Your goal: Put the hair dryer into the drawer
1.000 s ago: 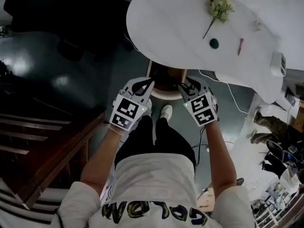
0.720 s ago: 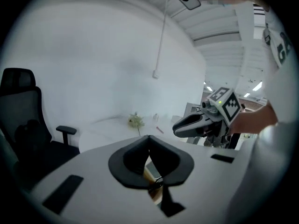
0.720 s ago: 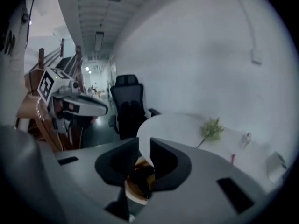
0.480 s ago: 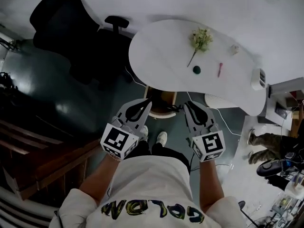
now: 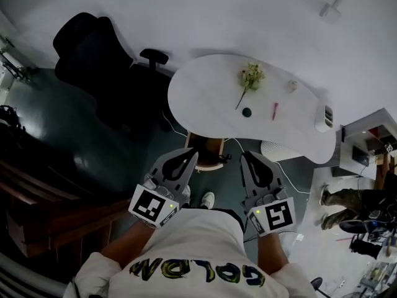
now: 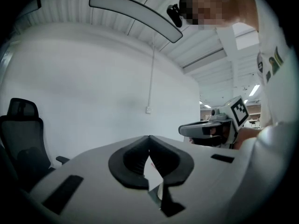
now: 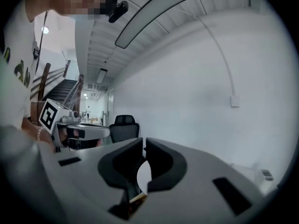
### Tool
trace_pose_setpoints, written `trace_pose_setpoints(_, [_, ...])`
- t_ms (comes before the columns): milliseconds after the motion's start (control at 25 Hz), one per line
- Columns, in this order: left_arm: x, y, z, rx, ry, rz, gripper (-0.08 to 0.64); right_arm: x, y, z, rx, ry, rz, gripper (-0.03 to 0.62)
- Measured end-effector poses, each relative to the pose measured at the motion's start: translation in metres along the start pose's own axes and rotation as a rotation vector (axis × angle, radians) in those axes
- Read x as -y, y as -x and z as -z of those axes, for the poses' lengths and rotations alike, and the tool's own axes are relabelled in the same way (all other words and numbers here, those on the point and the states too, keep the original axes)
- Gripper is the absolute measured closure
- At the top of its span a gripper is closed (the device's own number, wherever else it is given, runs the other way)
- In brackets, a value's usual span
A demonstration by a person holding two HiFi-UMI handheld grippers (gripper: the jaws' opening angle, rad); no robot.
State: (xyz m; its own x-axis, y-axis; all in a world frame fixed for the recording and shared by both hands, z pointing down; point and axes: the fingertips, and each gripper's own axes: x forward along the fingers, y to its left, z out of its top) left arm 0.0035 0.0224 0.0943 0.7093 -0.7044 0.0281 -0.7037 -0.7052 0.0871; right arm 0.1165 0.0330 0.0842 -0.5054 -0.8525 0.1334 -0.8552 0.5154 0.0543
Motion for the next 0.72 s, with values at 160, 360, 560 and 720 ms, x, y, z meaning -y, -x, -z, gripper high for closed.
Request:
trace_pose_setpoints(160, [0.010,0.005,-0.016,0.022,0.012,0.013,0.548,-0.005,0.012,-0.014,0.016,-0.005,0.016,0.561])
trace_pose_setpoints(360, [0.017,0.006,-0.028,0.045,0.017,0.021,0.548,-0.009,0.020,-0.027,0.042,-0.009,0.028,0.571])
trace_pose_setpoints(560, [0.019,0.000,-0.031,0.063,0.000,0.038,0.548,-0.006,0.021,-0.027,0.049,-0.008,0.046,0.578])
trace_pose_setpoints(720, [0.017,-0.005,-0.033,0.072,0.003,0.046,0.548,-0.004,0.018,-0.031,0.063,-0.006,0.064,0.580])
